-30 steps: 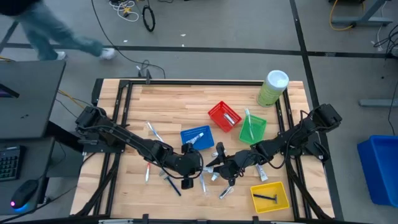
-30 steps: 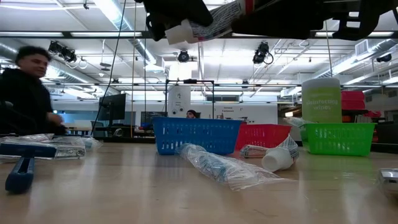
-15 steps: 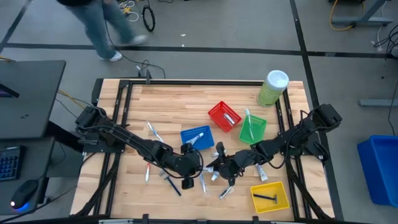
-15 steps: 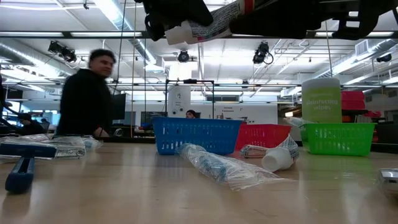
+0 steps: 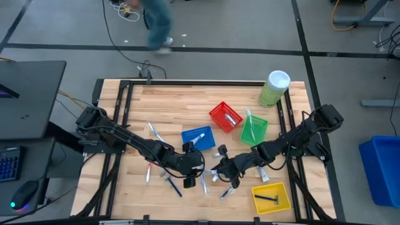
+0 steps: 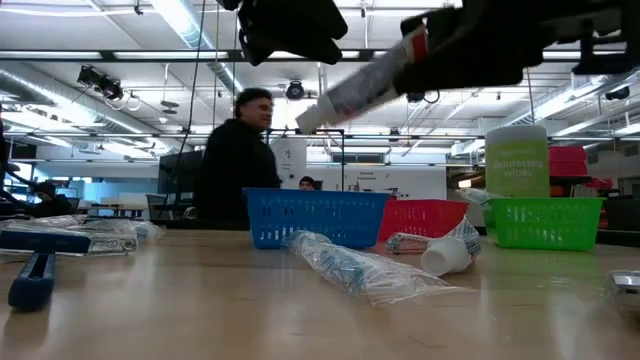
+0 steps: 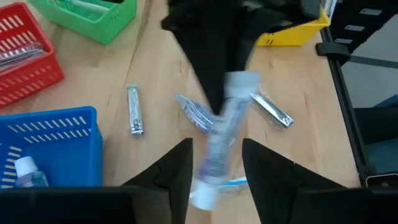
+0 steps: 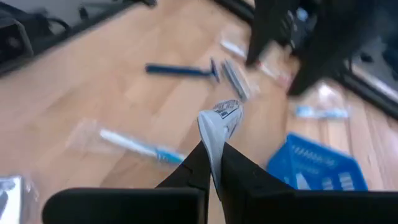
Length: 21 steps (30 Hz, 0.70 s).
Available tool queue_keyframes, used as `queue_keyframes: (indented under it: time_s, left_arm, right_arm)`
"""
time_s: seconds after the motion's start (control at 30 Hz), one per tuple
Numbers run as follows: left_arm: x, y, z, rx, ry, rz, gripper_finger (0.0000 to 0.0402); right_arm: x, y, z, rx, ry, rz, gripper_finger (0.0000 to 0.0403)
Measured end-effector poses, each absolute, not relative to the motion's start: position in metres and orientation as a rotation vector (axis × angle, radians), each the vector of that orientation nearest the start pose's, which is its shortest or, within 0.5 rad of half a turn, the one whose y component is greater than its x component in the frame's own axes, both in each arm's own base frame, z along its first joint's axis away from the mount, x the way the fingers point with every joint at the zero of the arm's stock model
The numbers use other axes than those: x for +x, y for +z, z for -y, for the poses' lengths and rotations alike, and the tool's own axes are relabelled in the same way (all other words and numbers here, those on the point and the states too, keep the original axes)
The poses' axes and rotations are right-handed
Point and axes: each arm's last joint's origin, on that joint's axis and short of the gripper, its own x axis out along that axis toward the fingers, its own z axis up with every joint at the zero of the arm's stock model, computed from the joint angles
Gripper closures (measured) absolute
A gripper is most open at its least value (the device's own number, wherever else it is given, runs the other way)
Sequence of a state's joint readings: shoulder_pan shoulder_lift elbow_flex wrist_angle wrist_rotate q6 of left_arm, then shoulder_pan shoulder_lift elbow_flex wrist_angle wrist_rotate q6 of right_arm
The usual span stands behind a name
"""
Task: Pick & Place Travel size toiletries
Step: Put the white toothpaste into the blue bin
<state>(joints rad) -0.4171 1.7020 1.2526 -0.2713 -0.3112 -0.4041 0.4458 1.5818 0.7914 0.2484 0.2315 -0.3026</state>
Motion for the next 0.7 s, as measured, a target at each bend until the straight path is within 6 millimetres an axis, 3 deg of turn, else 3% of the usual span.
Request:
queue_keyframes:
  time_s: [0.17, 0.5, 0.7]
  left_arm:
    - [0.345, 0.25, 0.142, -0.114, 0.081, -0.662, 0.0249]
    - [0.345, 0.25, 0.141, -0.061, 0.083, -0.658, 0.0261]
    - [0.345, 0.25, 0.141, -0.068, 0.086, -0.657, 0.0264]
  right_arm:
    - [0.292, 0.186, -0.127, -0.485, 0.115, -0.493, 0.038]
    - [0.286, 0.184, -0.093, -0.555, -0.656, -0.543, 0.038]
    - [0.29, 0.169, -0.043, -0.286, -0.705, -0.684, 0.0381]
